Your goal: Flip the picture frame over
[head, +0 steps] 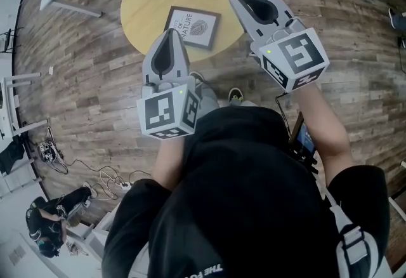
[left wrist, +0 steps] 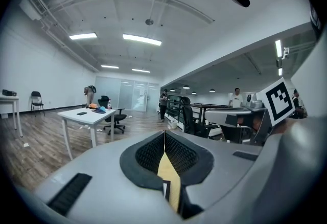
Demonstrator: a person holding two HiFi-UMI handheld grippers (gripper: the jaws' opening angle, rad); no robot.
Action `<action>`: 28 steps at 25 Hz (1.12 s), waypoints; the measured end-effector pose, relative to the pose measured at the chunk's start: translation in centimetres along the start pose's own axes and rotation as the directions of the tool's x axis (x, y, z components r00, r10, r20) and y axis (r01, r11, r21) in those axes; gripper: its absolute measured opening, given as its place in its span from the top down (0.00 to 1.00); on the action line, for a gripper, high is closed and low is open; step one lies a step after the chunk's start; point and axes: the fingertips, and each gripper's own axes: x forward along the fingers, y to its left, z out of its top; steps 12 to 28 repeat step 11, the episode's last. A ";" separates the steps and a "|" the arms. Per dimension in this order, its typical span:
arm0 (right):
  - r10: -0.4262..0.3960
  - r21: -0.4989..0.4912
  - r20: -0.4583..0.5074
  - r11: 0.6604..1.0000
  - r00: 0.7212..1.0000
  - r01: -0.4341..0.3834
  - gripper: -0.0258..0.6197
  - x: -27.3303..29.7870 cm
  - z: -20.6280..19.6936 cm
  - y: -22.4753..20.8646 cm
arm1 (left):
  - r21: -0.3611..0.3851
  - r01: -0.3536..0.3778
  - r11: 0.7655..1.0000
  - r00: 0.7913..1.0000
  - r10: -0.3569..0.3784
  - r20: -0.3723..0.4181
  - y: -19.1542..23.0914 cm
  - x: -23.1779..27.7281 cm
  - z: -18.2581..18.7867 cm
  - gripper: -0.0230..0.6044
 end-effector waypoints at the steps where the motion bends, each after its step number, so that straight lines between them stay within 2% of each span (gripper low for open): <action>1: 0.004 0.000 0.000 1.000 1.000 -0.004 0.93 0.0 0.0 0.1 | 0.001 -0.003 1.000 1.000 0.003 0.000 0.1 0.0 0.1 0.93; 28: 0.021 0.003 0.013 1.000 1.000 -0.021 0.93 1.2 0.6 0.4 | 0.018 -0.005 1.000 1.000 0.005 0.005 0.8 0.4 0.8 0.93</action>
